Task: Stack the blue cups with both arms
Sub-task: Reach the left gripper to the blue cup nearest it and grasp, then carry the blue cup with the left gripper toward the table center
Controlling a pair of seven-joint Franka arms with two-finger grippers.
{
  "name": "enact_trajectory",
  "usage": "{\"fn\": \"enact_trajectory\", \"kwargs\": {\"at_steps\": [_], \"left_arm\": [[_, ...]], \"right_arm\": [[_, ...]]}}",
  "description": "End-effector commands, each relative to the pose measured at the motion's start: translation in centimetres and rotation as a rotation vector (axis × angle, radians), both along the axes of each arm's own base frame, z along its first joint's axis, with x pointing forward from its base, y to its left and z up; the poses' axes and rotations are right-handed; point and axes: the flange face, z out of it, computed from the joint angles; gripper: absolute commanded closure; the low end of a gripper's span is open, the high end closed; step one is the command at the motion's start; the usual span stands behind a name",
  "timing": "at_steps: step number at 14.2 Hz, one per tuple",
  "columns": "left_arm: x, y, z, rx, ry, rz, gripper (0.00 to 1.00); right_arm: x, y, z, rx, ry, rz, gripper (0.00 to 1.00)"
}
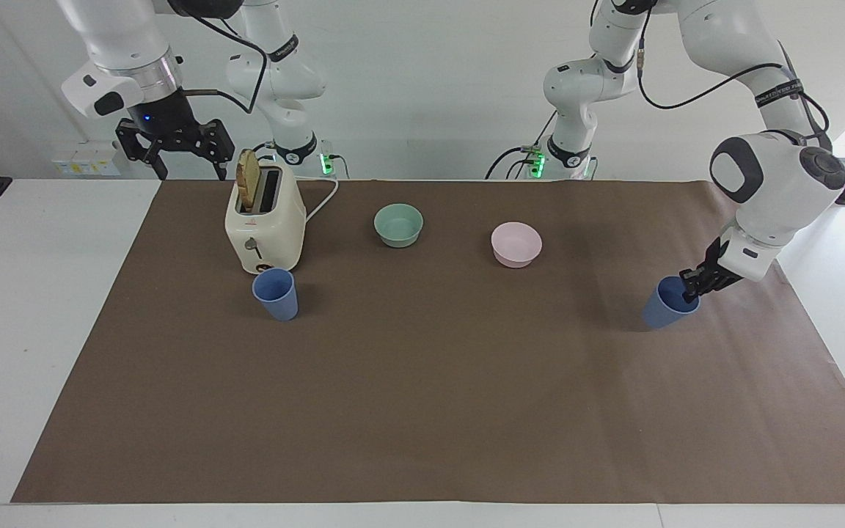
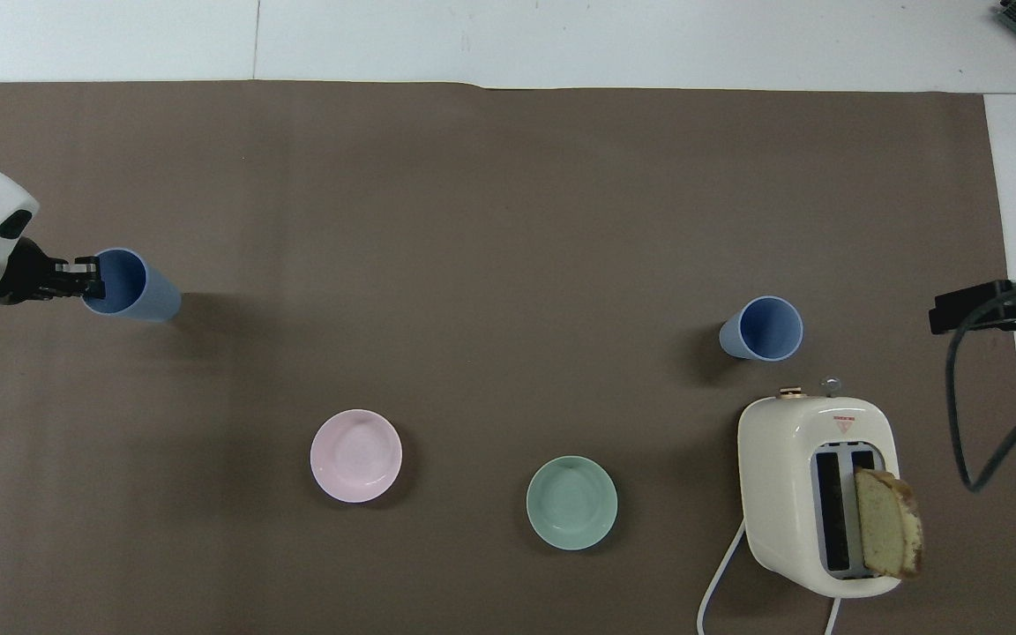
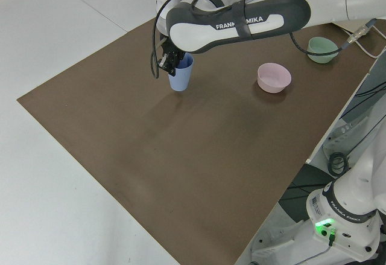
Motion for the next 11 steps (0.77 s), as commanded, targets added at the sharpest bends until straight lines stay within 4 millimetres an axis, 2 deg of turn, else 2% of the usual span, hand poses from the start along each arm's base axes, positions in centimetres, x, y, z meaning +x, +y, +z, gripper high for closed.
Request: {"fn": "enact_trajectory", "kwargs": {"at_steps": [1,2,4,7,9,11], "left_arm": [[2.1,-4.5,2.7,-0.034,-0.038,0.031,1.0],[2.4,-7.3,3.4,-0.042,-0.045,0.074,1.0],[2.1,-12.8,3.6,-0.053,-0.046,0.127,1.0],[0.4,-21.7,3.6,-0.06,-0.032,0.134,1.0],[-1.1,-28.0,2.7,-0.069,-0.033,0.141,1.0],[-2.7,-33.2,0.9,-0.051,-0.039,0.144,1.0]], "right_arm": [[-0.4,-0.2,0.2,0.024,-0.01,0.013,0.0],[-0.4,-0.2,0.2,0.024,-0.01,0.013,0.0],[-0.4,-0.2,0.2,0.024,-0.01,0.013,0.0],[-0.4,-0.2,0.2,0.024,-0.01,0.013,0.0],[-0.4,-0.2,0.2,0.024,-0.01,0.013,0.0],[-0.4,-0.2,0.2,0.024,-0.01,0.013,0.0]]}}
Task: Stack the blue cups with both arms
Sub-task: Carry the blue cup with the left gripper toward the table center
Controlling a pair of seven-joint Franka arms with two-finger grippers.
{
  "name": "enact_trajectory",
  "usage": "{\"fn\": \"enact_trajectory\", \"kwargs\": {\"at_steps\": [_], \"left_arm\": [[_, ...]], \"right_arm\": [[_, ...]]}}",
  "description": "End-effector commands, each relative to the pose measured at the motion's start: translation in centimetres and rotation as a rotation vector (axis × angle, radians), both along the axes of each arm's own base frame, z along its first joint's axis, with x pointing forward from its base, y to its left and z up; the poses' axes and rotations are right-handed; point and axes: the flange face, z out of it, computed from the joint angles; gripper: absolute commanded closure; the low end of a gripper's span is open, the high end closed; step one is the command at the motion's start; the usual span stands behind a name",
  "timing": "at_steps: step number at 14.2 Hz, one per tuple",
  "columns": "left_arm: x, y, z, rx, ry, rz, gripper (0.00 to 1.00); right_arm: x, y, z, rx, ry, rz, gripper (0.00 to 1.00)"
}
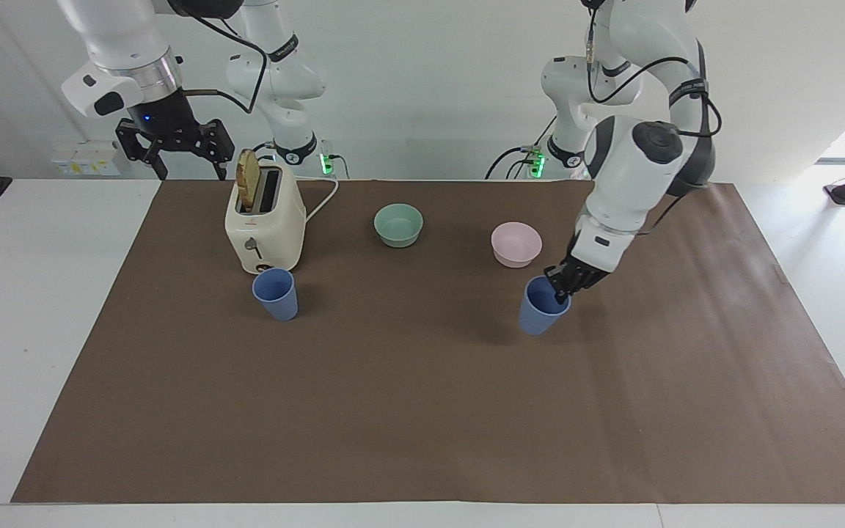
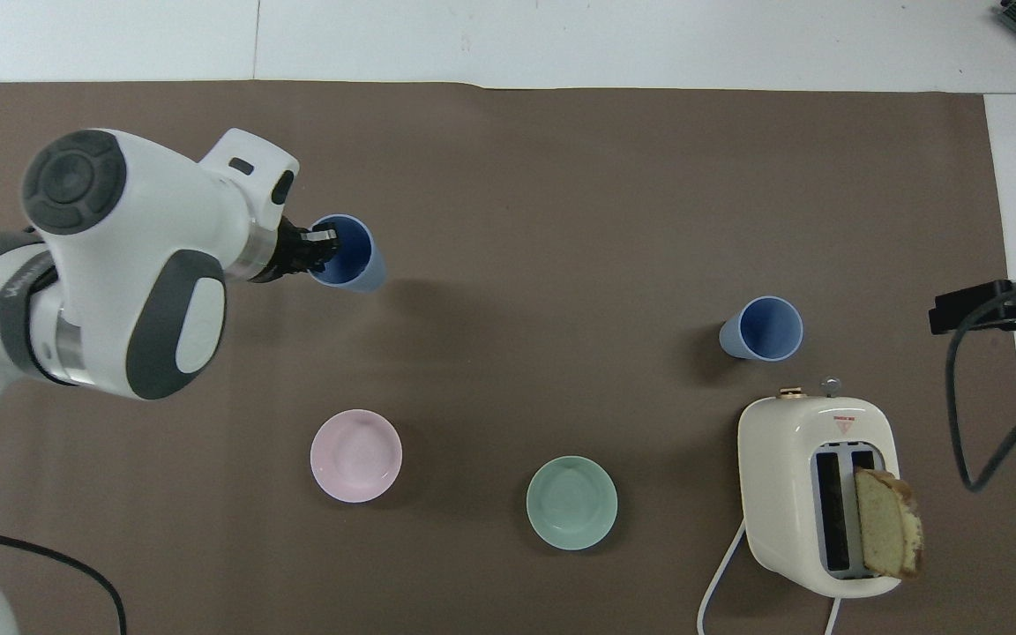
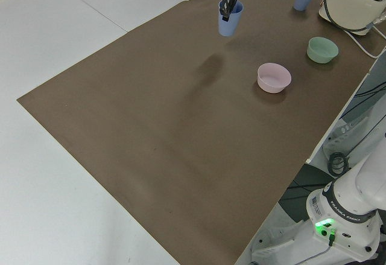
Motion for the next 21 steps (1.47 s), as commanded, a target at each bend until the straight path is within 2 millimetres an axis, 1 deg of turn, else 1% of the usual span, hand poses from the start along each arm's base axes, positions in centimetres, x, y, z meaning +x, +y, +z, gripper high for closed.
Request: {"fn": "enact_trajectory", "kwargs": {"at_steps": [1,3,4,5,6,7,9,10,11,12,13,14,15,17,18,19,20,21], "left_arm": [[-0.8,-5.4,-2.4,0.024,-0.026,0.009,1.0],[-1.3,-7.6,-4.4,0.04,-0.027,-0.027,1.0],[-1.5,-8.6,-5.0,0.039,-0.031,-0.041,1.0],[-1.2,-8.7,-5.5,0.035,-0.036,-0.04,1.0],[-0.9,-8.8,-5.4,0.032,-0.041,-0.04,1.0],[-1.0,-9.3,-5.8,0.033,-0.038,-0.046,1.0],[-2.0,-11.3,-7.9,0.06,-0.018,-0.08,1.0],[-1.9,-11.5,-8.3,0.074,-0.023,-0.07,1.0],[-1.6,-11.7,-7.7,0.07,-0.038,-0.067,1.0],[-1.5,-11.6,-7.7,0.068,-0.041,-0.065,1.0],[-1.4,-11.5,-7.7,0.066,-0.042,-0.062,0.87],[-1.3,-11.4,-7.6,0.067,-0.042,-0.059,0.24],[-1.3,-11.2,-7.6,0.077,-0.036,-0.059,0.0],[-0.4,-9.6,-6.0,0.089,-0.047,-0.047,0.0],[-0.1,-8.0,-4.2,0.092,-0.051,-0.029,0.0],[0.0,-7.2,-3.6,0.101,-0.04,-0.02,0.0],[0.0,-6.4,-2.5,0.102,-0.041,-0.01,0.0],[0.2,-5.2,-1.5,0.107,-0.038,0.003,0.0]], "right_arm": [[-0.4,-0.2,0.2,0.024,-0.01,0.013,0.0],[-0.4,-0.2,0.2,0.024,-0.01,0.013,0.0],[-0.4,-0.2,0.2,0.024,-0.01,0.013,0.0],[-0.4,-0.2,0.2,0.024,-0.01,0.013,0.0],[-0.4,-0.2,0.2,0.024,-0.01,0.013,0.0],[-0.4,-0.2,0.2,0.024,-0.01,0.013,0.0],[-0.4,-0.2,0.2,0.024,-0.01,0.013,0.0],[-0.4,-0.2,0.2,0.024,-0.01,0.013,0.0],[-0.4,-0.2,0.2,0.024,-0.01,0.013,0.0],[-0.4,-0.2,0.2,0.024,-0.01,0.013,0.0],[-0.4,-0.2,0.2,0.024,-0.01,0.013,0.0],[-0.4,-0.2,0.2,0.024,-0.01,0.013,0.0],[-0.4,-0.2,0.2,0.024,-0.01,0.013,0.0],[-0.4,-0.3,0.2,0.024,-0.01,0.011,0.0],[-0.4,-0.2,0.2,0.024,-0.01,0.013,0.0],[-0.4,-0.2,0.2,0.024,-0.01,0.013,0.0],[-0.4,-0.2,0.2,0.024,-0.01,0.013,0.0],[-0.6,-0.2,0.2,0.024,-0.003,0.013,0.0]]}}
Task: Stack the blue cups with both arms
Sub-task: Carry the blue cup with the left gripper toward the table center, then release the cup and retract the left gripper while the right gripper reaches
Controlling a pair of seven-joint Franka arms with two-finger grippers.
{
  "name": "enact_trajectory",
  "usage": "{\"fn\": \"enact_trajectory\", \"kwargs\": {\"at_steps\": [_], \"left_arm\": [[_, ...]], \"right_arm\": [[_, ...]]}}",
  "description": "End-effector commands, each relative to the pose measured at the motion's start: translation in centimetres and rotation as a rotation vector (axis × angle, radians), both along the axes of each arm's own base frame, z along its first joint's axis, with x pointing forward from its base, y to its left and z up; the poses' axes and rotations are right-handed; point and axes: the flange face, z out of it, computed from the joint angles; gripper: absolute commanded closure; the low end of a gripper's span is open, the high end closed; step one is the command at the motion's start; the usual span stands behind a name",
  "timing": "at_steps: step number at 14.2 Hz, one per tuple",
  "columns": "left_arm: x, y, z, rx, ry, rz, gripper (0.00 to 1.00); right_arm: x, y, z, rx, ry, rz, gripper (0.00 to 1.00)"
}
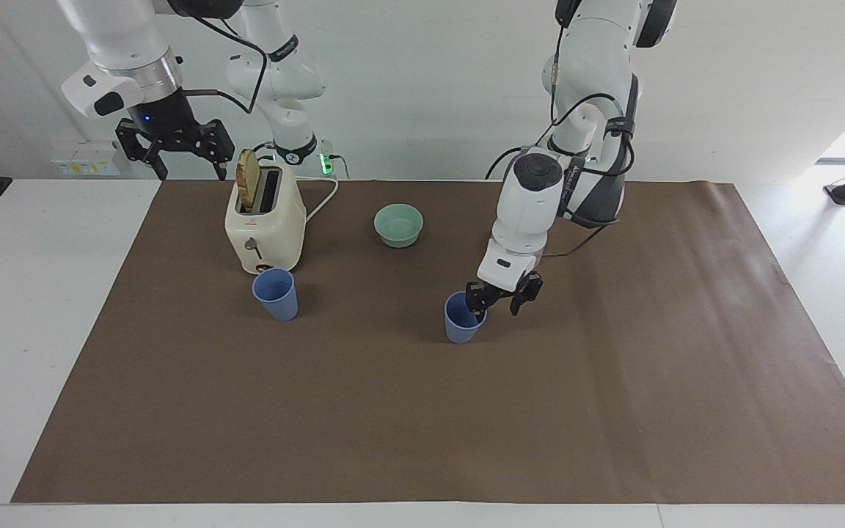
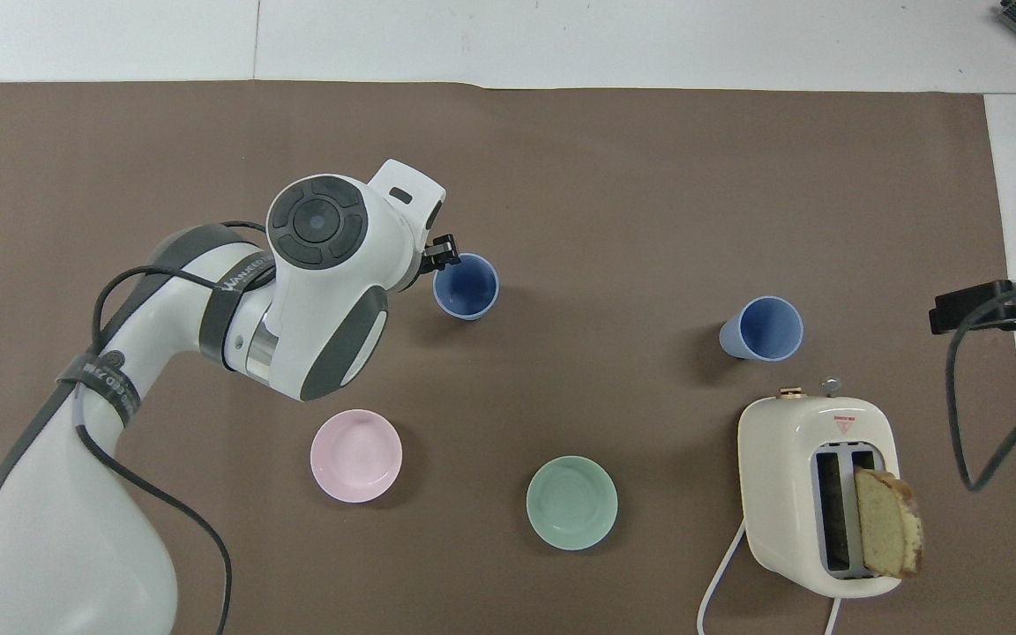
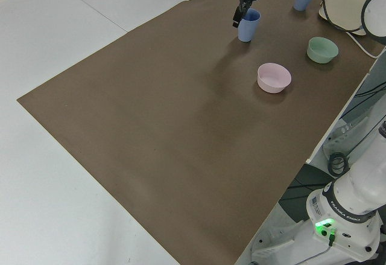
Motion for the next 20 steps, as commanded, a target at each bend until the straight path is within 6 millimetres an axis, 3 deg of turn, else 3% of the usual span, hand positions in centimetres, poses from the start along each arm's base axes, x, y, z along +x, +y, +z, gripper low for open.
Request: {"fn": "enact_trajectory", "kwargs": {"at_steps": [1,4,8,11,13,17,20], "left_arm": [[-0.1,3.4,4.0,0.033,-0.001,0.01,0.0],[-0.1,9.6,8.5,0.058,0.022,-0.065,0.0],[-0.4,16.7,11.2,0.08,0.066,-0.179,0.0],[-0.6,21.8,12.1,0.07,0.093,-0.256,0.0],[-0.9,24.3,12.6,0.078,0.118,-0.343,0.0],[-2.5,24.8,16.3,0.083,0.124,-0.348,0.0],[-4.7,25.1,19.5,0.088,0.117,-0.348,0.0]], "right_arm": [[-0.5,-0.2,0.2,0.024,-0.006,0.013,0.0],[-0.6,-0.3,0.1,0.024,-0.001,0.01,0.0],[-0.9,-1.4,-0.8,0.03,0.008,-0.006,0.0],[0.1,-1.4,-6.0,0.033,0.003,-0.005,0.0],[0.9,-1.3,-10.5,0.037,0.007,-0.005,0.0],[4.4,-0.9,-19.7,0.06,0.025,-0.003,0.0],[5.7,-0.1,-22.9,0.062,0.013,0.0,0.0]]}}
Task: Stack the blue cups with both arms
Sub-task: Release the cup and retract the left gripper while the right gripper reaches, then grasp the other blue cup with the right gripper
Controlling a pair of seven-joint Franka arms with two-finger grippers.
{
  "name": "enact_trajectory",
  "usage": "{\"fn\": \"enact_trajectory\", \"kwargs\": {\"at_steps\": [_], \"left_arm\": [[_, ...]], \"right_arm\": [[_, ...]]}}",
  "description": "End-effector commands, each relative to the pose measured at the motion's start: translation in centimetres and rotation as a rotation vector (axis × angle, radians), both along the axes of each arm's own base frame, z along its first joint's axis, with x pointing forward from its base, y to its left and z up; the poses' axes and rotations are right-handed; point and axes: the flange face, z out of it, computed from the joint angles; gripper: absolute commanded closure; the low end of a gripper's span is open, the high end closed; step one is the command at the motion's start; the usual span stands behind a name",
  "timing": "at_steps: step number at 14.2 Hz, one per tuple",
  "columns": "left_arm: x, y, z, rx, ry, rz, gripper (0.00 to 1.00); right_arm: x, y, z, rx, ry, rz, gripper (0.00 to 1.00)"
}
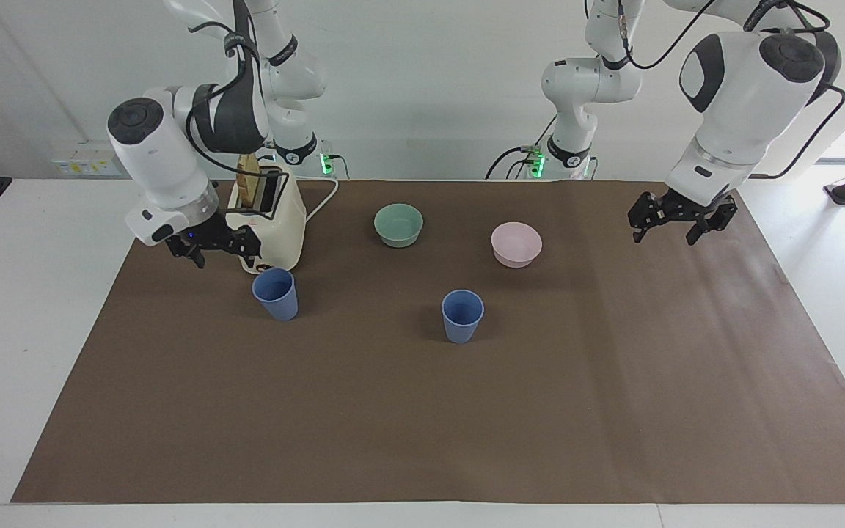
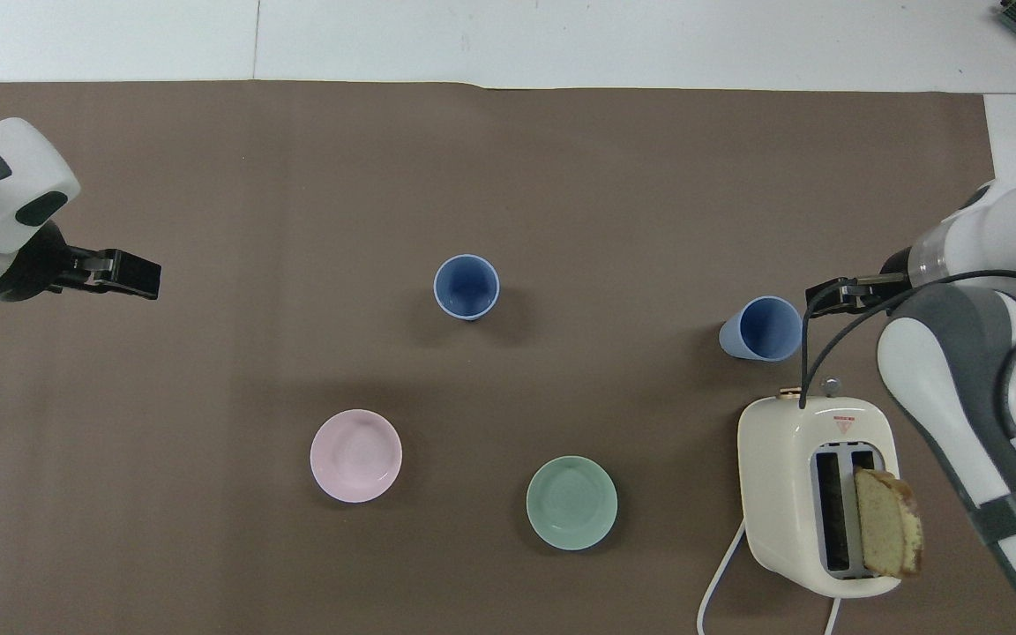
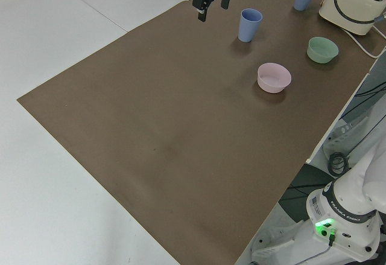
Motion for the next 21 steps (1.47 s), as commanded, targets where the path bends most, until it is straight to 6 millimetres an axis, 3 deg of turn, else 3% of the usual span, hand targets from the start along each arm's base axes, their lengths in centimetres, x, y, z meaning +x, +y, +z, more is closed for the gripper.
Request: {"fn": "enact_trajectory", "kwargs": {"at_steps": [1,5,8,10,12,13,14,21], "left_arm": [[-2.5,0.6,3.1,-0.002,0.006,-0.017,0.0],[-4.0,0.9,6.6,-0.006,0.009,-0.029,0.0],[-4.2,1.1,7.2,-0.026,0.008,-0.02,0.0],[-3.9,3.3,7.3,-0.065,-0.007,0.02,0.0],[-3.8,3.5,7.3,-0.067,-0.018,0.008,0.0],[-3.9,3.3,7.3,-0.066,-0.015,0.005,0.0],[-4.0,3.2,7.4,-0.064,-0.012,0.002,0.0],[-4.4,3.1,7.3,-0.062,-0.01,0.083,0.0]], "right_arm": [[0.6,0.6,-3.1,0.024,0.017,0.011,0.0],[0.1,0.6,-6.2,0.025,0.045,0.009,0.0],[-0.8,0.6,-7.7,0.025,0.073,0.01,0.0],[-1.0,0.6,-7.8,0.025,0.076,0.01,0.0],[-1.0,0.6,-8.0,0.026,0.08,0.016,0.03],[-1.0,0.6,-8.1,0.026,0.082,0.018,0.58],[-1.0,0.6,-8.1,0.027,0.082,0.027,1.0],[-0.4,1.1,-7.8,0.031,0.073,0.033,1.0]]}}
